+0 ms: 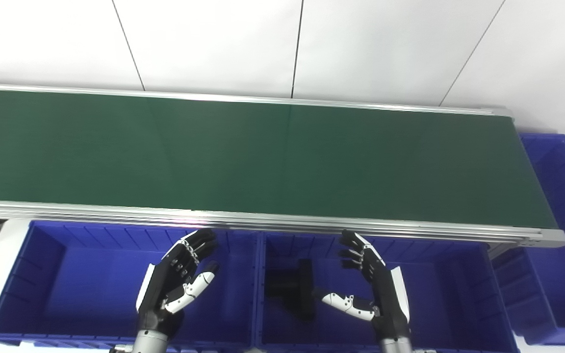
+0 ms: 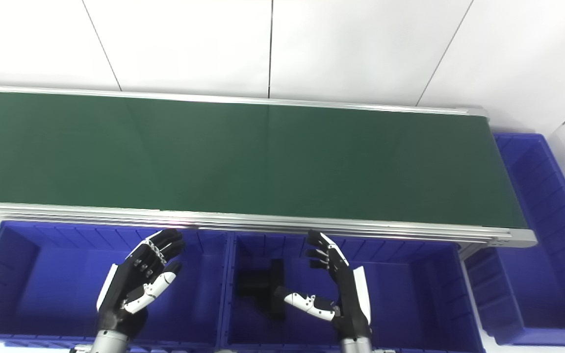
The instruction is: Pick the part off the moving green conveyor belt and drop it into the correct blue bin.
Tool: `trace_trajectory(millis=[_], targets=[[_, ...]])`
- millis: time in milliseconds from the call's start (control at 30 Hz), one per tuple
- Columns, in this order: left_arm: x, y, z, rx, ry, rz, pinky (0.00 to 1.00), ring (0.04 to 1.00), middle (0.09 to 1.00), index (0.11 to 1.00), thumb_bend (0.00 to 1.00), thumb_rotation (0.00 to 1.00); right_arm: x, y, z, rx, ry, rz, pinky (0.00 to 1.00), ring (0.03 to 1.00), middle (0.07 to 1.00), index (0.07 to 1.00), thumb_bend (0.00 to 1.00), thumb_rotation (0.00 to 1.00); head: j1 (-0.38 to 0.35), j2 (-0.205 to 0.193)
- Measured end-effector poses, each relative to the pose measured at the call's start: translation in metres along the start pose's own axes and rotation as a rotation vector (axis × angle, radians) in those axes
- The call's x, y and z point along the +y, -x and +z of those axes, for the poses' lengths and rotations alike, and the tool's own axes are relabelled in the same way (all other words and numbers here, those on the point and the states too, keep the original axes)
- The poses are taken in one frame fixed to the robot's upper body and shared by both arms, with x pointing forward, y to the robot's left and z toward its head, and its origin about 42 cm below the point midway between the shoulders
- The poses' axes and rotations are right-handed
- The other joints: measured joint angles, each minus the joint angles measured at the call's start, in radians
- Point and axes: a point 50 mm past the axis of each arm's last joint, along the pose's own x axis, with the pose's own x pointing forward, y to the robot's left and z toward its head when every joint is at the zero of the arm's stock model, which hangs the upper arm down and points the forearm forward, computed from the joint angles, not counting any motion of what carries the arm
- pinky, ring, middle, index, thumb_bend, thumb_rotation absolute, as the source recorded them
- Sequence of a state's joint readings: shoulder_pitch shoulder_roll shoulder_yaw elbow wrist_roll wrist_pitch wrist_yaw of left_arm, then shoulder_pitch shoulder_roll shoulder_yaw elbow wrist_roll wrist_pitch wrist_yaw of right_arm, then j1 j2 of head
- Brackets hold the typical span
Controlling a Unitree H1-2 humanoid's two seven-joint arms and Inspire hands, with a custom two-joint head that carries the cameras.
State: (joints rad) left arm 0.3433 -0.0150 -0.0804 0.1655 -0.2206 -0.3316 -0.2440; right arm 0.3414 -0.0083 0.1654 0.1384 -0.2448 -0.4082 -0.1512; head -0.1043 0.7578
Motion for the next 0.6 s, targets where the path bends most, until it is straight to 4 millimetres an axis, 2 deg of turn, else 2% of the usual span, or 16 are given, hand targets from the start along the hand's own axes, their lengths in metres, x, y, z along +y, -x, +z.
trace_trajectory(millis=[600], targets=[[0.0001, -0.0004, -0.0007, 0.0, 0.0, 0.001, 0.84, 0.761, 0.777, 0.741, 0.47, 0.0, -0.0007, -0.0015, 0.0005, -0.004, 0.002, 0.002, 0.66, 0.742, 0.806, 0.829, 0.65, 0.07, 0.0, 0.008]])
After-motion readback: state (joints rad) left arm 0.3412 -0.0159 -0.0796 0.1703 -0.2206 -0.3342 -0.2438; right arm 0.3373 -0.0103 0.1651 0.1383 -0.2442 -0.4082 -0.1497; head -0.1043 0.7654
